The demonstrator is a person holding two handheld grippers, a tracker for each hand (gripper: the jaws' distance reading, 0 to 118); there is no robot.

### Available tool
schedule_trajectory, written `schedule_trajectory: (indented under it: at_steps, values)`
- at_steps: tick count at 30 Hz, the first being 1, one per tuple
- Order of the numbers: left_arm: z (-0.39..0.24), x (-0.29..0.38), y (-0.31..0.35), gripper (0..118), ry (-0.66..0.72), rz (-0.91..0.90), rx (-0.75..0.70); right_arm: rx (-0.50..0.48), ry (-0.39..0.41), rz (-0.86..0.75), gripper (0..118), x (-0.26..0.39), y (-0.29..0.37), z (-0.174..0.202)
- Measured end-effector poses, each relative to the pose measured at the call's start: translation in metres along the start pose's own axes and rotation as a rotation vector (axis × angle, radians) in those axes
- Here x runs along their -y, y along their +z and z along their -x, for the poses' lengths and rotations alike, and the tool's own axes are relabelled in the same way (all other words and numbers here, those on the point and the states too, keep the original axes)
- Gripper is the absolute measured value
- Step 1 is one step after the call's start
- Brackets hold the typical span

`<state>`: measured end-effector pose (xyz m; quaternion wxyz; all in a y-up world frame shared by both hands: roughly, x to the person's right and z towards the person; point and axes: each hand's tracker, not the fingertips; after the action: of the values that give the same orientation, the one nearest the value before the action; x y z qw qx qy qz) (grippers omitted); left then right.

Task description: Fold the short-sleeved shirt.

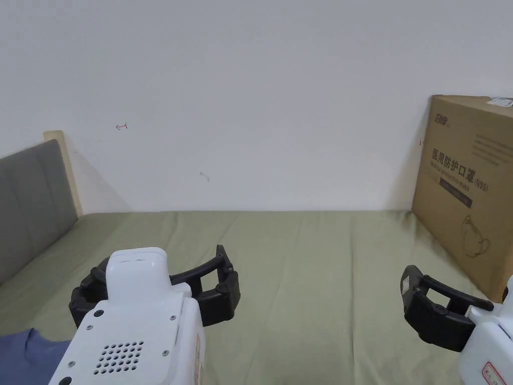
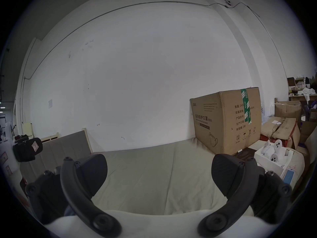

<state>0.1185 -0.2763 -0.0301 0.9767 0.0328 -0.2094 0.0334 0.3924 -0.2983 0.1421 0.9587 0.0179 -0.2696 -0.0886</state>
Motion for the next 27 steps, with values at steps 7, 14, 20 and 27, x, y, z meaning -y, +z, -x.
schedule_trajectory:
  at_steps: [7, 14, 20, 27]
  values:
    - [-0.002, 0.001, -0.002, 118, -0.005, 0.012, -0.004, 0.016, 0.096, -0.006, 118, 0.001, 0.005, 0.004]
    - [-0.001, 0.001, -0.001, 118, 0.016, -0.010, 0.010, 0.035, 0.085, -0.020, 118, -0.002, 0.007, 0.004]
    - [-0.002, -0.002, -0.001, 118, 0.014, -0.005, 0.031, 0.036, 0.138, -0.034, 118, -0.001, 0.008, 0.008]
    - [-0.004, -0.002, -0.004, 112, -0.014, 0.032, 0.051, 0.021, 0.176, -0.030, 118, -0.001, 0.007, 0.012]
